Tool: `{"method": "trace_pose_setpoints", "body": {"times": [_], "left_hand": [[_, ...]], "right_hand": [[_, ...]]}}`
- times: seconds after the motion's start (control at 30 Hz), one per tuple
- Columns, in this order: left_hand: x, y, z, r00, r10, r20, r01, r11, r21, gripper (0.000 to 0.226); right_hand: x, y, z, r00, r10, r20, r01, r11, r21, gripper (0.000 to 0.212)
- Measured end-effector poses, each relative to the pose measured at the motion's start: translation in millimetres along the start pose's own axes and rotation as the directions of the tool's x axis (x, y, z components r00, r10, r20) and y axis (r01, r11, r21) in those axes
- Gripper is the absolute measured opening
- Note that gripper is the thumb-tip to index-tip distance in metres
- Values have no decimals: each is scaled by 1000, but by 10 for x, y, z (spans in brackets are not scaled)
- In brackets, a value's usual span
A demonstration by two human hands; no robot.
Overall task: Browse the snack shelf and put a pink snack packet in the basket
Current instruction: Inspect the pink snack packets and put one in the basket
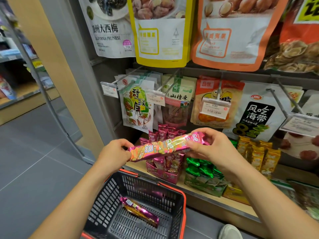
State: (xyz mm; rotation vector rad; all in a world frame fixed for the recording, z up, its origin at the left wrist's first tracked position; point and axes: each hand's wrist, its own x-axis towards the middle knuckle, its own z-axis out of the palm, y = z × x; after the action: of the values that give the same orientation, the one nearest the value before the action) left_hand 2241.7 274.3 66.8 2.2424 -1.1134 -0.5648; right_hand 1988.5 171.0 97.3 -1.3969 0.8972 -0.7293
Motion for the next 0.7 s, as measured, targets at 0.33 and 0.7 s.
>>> {"method": "trace_pose_setpoints", "body": {"times": [0.33,0.7], "left_hand": [[44,-24,76,952,25,305,39,979,-200,27],[110,-61,464,940,252,232,-325,868,374,29]], "right_hand": [[69,19,6,980,-73,-188,99,986,134,15],[2,145,75,937,-270,-223,230,954,-192,24]]}}
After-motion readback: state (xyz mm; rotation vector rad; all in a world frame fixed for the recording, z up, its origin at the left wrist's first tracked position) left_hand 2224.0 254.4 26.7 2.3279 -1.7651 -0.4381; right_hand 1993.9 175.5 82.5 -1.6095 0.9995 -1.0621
